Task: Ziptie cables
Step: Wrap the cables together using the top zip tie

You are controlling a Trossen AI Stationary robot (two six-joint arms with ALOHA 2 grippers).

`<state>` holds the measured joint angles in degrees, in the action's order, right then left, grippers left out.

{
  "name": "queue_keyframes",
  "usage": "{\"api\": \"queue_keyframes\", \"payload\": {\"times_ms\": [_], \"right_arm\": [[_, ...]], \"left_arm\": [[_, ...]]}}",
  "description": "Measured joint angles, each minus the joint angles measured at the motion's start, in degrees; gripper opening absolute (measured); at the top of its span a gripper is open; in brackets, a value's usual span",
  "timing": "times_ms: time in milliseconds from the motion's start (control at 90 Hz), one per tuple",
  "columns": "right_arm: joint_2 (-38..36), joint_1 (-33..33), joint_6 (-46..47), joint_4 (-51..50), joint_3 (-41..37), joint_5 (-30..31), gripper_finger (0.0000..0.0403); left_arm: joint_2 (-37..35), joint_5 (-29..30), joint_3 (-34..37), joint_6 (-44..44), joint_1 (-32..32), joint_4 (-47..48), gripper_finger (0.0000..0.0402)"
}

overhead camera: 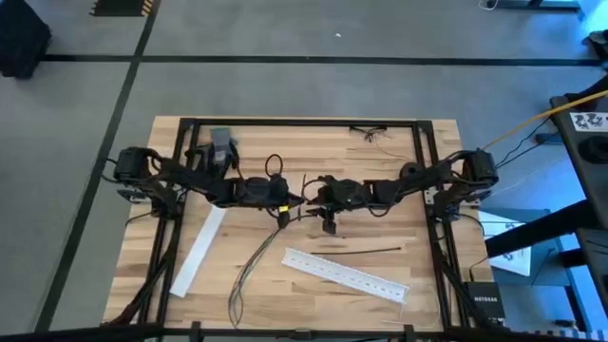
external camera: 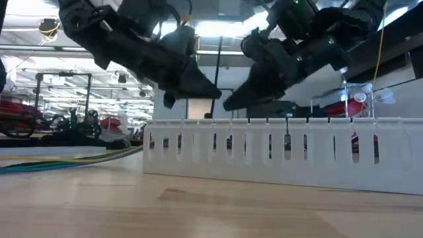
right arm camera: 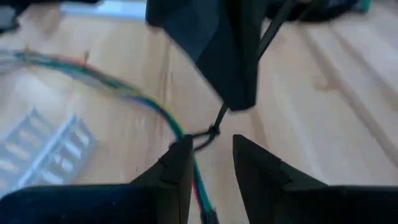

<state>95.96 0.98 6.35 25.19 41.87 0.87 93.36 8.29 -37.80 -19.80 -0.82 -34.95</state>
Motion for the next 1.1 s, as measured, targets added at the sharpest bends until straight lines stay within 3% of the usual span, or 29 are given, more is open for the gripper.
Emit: {"api": "queue_keyframes", "payload": {"times_ms": [400, 622, 856, 1100], "right_arm": [[12.2, -1.3, -0.1, 18.7, -0.1, -6.6, 0.0106], [13.0, -1.4, 0.6, 18.8, -0.1, -7.5, 0.0091], [13.0, -1.4, -0.6, 19.1, 0.0, -8.2, 0.0014], [13.7, -1.4, -0.4, 18.2, 0.2, -7.4, 0.0014]], "left_arm": [[0.0, 0.7, 0.0, 2.0, -0.3, -0.4, 0.0000], [0.0, 0.7, 0.0, 2.2, -0.3, -0.3, 0.0000], [0.0, 0.6, 0.0, 2.2, -0.4, -0.4, 0.0000], [-2.4, 0.7, 0.2, 3.6, -0.4, 0.9, 0.0000]]}}
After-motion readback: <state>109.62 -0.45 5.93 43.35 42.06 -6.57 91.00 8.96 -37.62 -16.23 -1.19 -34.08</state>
